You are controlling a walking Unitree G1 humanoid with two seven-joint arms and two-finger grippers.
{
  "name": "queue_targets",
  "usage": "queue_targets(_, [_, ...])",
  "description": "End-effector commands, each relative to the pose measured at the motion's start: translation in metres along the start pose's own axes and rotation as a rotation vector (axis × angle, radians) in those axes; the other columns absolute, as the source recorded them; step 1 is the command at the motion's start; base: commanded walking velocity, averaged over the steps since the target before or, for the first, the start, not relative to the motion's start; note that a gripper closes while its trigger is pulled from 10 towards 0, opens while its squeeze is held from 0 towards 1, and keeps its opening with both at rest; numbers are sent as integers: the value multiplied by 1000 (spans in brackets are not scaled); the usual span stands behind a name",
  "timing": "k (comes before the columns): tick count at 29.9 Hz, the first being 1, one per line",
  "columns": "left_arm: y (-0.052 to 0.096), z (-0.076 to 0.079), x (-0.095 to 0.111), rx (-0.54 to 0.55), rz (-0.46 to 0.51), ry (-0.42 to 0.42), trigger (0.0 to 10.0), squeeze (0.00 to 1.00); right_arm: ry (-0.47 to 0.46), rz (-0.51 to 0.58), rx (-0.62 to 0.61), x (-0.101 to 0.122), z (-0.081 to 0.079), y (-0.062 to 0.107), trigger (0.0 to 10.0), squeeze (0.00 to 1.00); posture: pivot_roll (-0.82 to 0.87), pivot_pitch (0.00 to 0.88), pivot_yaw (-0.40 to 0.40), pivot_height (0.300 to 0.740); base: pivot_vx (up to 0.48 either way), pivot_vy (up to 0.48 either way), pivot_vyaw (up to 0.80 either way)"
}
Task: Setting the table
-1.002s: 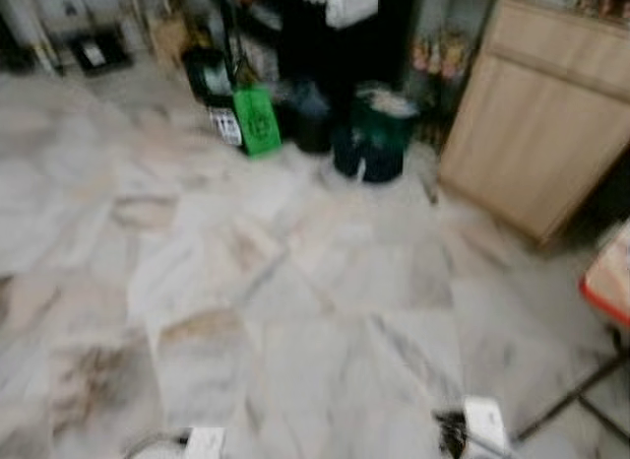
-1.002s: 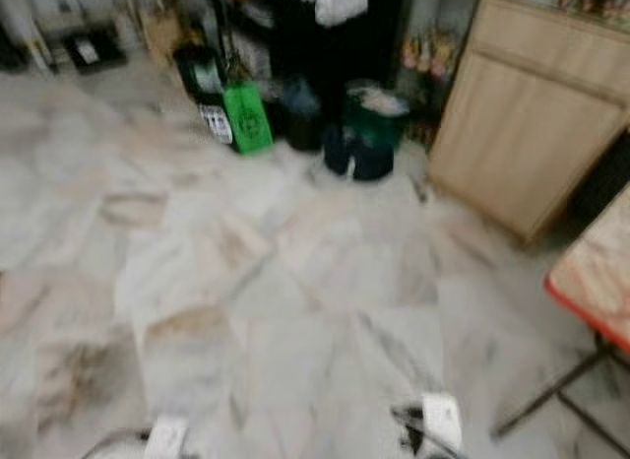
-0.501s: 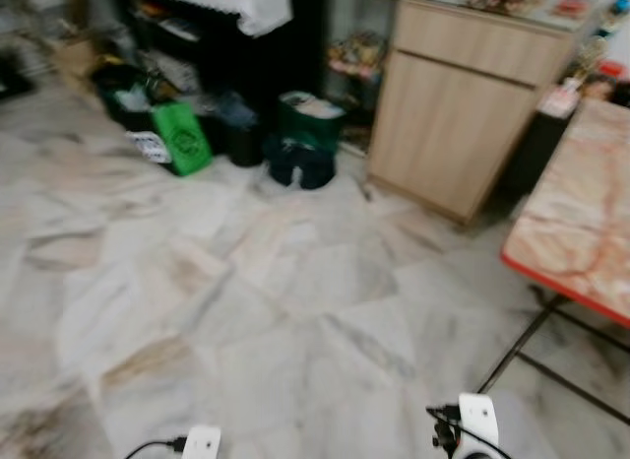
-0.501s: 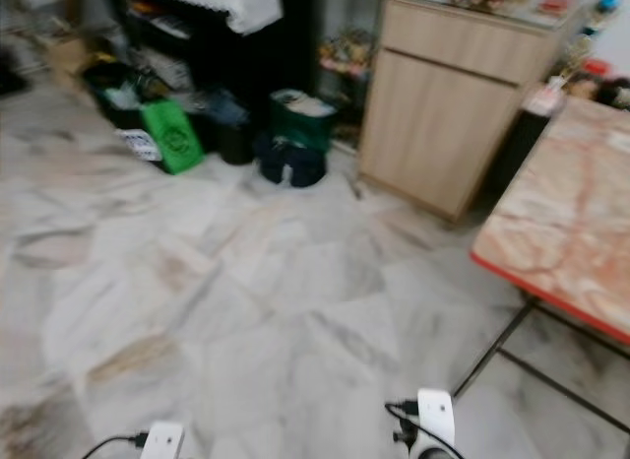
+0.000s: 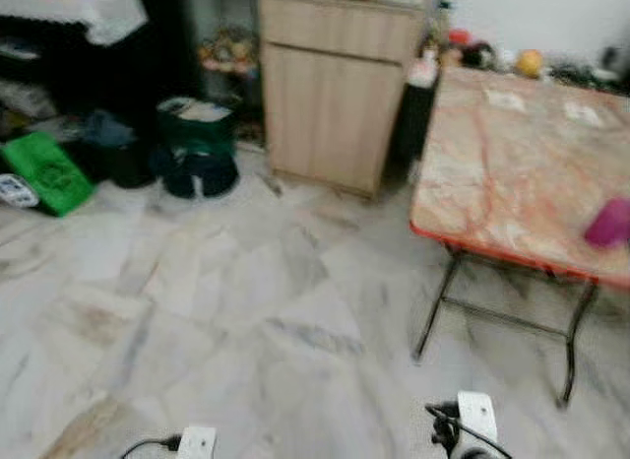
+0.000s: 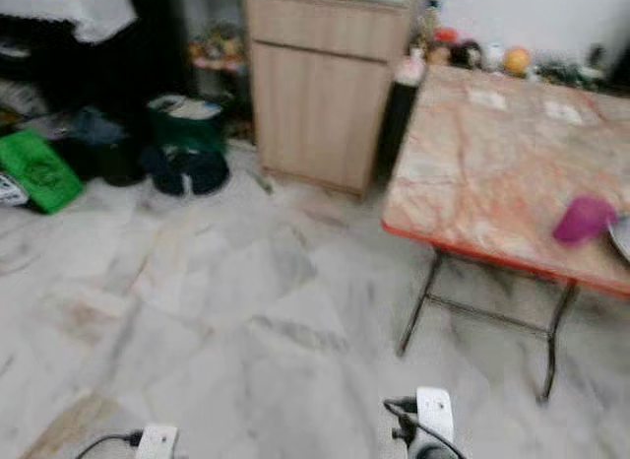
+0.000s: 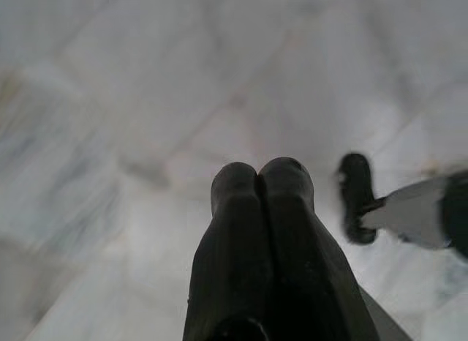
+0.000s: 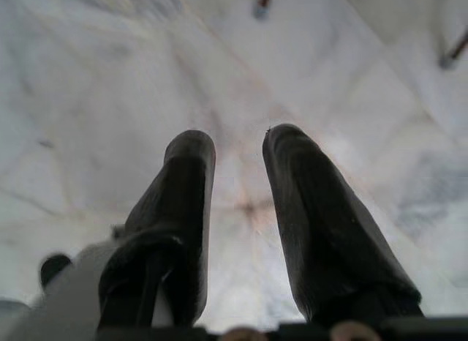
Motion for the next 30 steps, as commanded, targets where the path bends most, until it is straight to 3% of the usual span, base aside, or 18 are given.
queue_targets(1, [2, -63, 27, 130, -9, 36, 10000, 0, -216, -85, -42, -12, 0, -1, 10000, 0, 98, 0, -23, 740, 0, 0, -775])
queue_targets(5, [-1, -54, 30, 100, -13, -5, 10000, 0, -228, -61, -40, -4, 0, -2, 10000, 0, 90, 0, -2, 740, 0, 0, -778])
queue_targets(13, [1, -59, 26, 113, -18, 0, 10000, 0, -239, -62, -42, -5, -2, -2, 10000, 0, 105, 0, 4, 740, 0, 0, -754])
queue_targets(18, [3, -64, 19, 121, -34, 0, 10000, 0, -243, -64, -39, -6, -7, -2, 10000, 0, 103, 0, 6, 740, 0, 0, 0])
queue_targets(22, [4, -67, 19, 140, -19, 42, 10000, 0, -191, -54, -12, 2, -11, -4, 10000, 0, 104, 0, -10, 740, 0, 0, 0])
queue_targets(27, [3, -63, 20, 132, -22, 33, 10000, 0, -180, -50, -13, 4, -7, -4, 10000, 0, 110, 0, -1, 740, 0, 0, 0])
queue_targets(30, [2, -56, 18, 117, -24, 8, 10000, 0, -236, -42, -45, 6, -1, -4, 10000, 0, 100, 0, 2, 740, 0, -157, 0])
Point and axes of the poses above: a point about 5 cm out from each wrist's last joint towards the gripper, its own y axis pointing back from the gripper into the wrist, its own x axis along the axis of the wrist's last joint, z = x × y, the point moved 6 cm from there along -y, pointing out of the wrist towards the gripper, and after that the axes turned 2 degrees about y, right-handed, at the moved point
